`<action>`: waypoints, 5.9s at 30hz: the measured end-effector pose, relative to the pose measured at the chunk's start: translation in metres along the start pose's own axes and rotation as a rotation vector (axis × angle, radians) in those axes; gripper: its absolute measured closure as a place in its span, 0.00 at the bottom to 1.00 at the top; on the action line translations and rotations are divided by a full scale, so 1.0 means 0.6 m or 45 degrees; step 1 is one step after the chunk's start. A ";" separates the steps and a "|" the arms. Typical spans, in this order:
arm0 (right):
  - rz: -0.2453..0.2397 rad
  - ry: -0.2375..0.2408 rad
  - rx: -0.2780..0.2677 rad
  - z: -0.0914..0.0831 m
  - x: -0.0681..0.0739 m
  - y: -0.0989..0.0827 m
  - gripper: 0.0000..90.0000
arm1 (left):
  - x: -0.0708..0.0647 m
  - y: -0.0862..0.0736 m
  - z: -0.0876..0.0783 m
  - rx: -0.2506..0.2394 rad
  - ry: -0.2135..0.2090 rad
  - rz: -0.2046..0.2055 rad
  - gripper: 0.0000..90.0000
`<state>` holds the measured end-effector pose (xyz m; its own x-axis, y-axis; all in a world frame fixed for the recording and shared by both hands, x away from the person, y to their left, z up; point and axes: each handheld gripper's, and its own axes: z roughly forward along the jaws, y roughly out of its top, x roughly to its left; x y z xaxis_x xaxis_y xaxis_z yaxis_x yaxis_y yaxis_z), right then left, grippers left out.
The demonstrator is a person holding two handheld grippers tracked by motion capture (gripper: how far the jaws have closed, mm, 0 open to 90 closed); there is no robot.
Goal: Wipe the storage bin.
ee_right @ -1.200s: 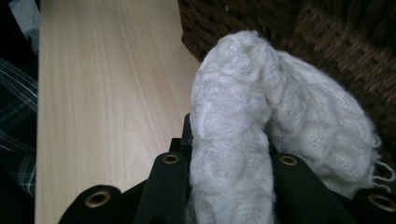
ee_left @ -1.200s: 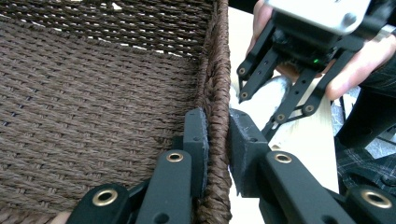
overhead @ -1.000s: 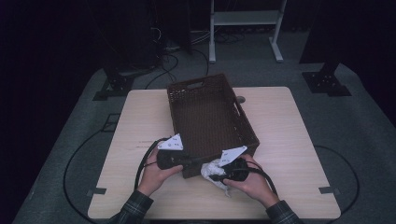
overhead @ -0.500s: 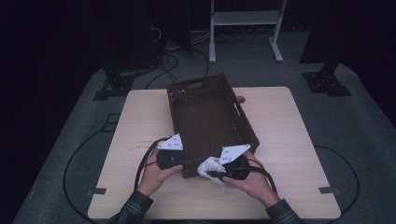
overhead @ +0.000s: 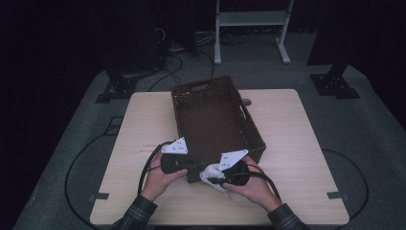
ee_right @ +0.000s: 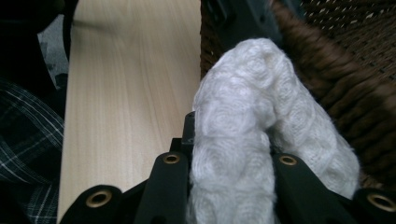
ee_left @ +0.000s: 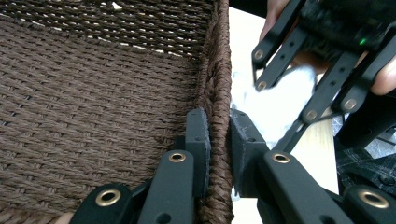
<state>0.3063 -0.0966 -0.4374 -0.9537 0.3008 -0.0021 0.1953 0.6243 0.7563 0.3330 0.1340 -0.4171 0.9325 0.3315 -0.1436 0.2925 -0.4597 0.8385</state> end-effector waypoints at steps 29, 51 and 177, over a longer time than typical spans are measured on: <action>-0.047 0.010 0.078 0.063 0.025 -0.008 0.83 | 0.000 0.000 0.000 0.000 0.000 0.004 0.88; -0.102 0.088 -0.077 0.064 0.053 0.049 0.83 | 0.000 0.000 0.000 -0.001 0.000 0.003 0.87; 0.503 -0.677 -0.126 -0.245 -0.144 -0.196 0.99 | 0.071 -0.228 -0.121 0.229 0.621 -0.237 0.00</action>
<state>0.3322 -0.3018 -0.4299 -0.5669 0.8236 -0.0156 0.4610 0.3329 0.8226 0.3171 0.2707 -0.4999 0.6679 0.7441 0.0150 0.5147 -0.4763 0.7129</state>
